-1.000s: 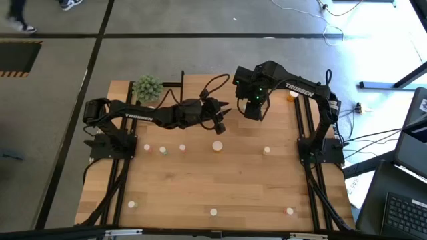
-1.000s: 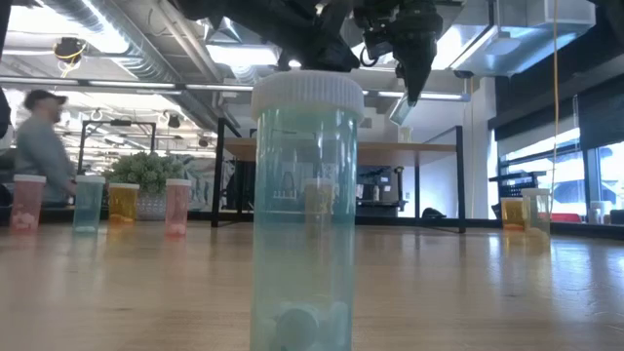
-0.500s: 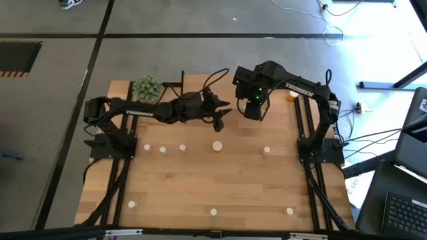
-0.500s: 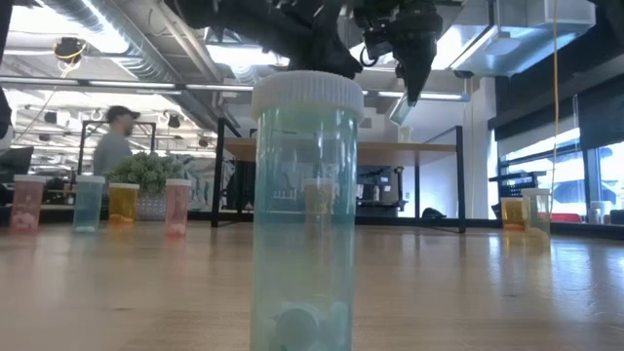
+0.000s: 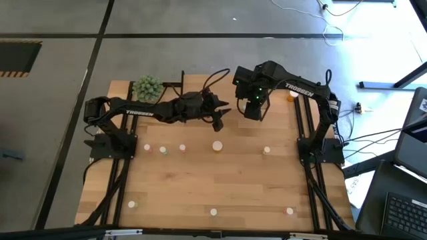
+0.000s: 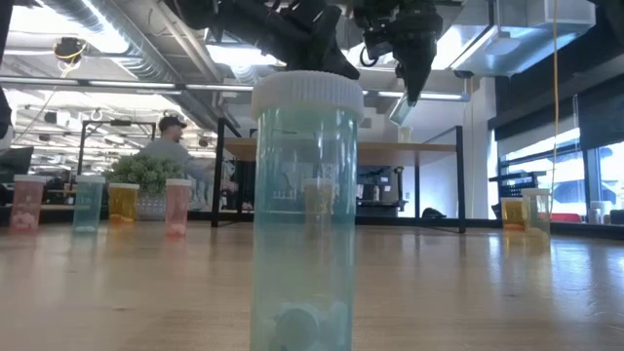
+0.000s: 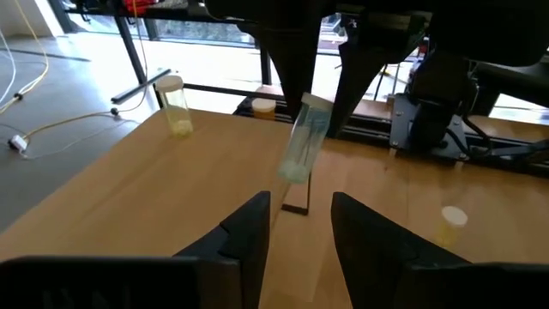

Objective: Pick and place medicine bottles onto shelf by color
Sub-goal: Put the top right blue medicine bottle on the shelf

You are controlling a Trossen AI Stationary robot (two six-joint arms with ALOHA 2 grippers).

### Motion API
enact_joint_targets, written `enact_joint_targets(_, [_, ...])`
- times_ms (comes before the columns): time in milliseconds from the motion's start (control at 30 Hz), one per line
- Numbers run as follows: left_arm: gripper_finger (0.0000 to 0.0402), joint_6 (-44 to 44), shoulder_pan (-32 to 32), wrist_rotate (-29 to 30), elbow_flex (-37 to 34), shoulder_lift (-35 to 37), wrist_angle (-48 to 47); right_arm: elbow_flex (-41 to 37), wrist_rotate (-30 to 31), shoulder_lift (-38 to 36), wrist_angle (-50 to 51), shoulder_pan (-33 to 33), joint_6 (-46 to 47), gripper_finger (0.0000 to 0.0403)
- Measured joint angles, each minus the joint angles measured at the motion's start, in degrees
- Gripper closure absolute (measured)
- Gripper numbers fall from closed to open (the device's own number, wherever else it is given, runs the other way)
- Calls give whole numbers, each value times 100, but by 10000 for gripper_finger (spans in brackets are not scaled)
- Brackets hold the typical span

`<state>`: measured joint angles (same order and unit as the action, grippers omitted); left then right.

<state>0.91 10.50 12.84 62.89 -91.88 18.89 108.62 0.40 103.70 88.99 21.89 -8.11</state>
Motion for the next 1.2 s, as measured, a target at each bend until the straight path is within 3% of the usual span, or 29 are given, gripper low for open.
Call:
enact_joint_targets(700, [280,-5,-55,-14,0,0,-5,0,11,0,0,7,-117,272])
enact_joint_targets(1200, [280,-319,-112,160,0,0,-1085,0,11,0,0,7,-125,272])
